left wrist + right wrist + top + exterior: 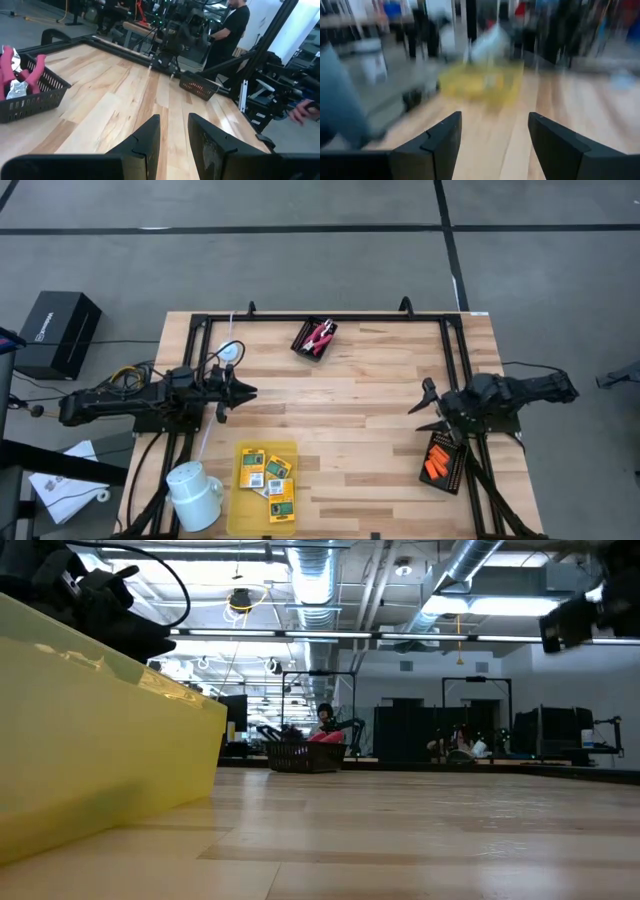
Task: Pick & Place School Supplies
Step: Return to Home Position
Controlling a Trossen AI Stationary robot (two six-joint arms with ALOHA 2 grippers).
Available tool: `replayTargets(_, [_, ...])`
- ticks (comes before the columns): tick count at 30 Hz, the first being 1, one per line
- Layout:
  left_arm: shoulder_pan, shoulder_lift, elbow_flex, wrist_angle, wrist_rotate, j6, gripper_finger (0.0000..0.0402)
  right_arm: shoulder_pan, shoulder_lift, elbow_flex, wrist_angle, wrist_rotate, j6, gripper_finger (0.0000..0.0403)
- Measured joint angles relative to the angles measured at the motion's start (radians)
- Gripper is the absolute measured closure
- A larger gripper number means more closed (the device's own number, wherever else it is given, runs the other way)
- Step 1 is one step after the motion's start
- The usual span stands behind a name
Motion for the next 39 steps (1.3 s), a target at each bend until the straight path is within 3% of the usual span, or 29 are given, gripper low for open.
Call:
replayTargets(4, [0.0,0.0,0.0,0.006,0.0,0.0,0.0306,-0.003,0.0,-0.03,0.272,0.0,-0.012,0.0182])
replayTargets(7, [0.0,0.001,0.0,0.008,0.0,0.0,0.0306,-0.003,0.0,-0.07,0.351,-0.001,-0.015,0.0182])
replayTargets(17, [0.0,0.001,0.0,0.015,0.0,0.0,0.0306,-0.006,0.0,-0.103,0.274,0.01,-0.063,0.0182])
replayTargets(23, [0.0,0.001,0.0,0.017,0.0,0.0,0.0306,-0.03,0.001,-0.104,0.247,0.132,-0.082,0.0182])
replayTargets(39, [0.0,0.001,0.0,0.021,0.0,0.0,0.0306,-0.006,0.009,-0.105,0.245,0.136,-0.029,0.0182])
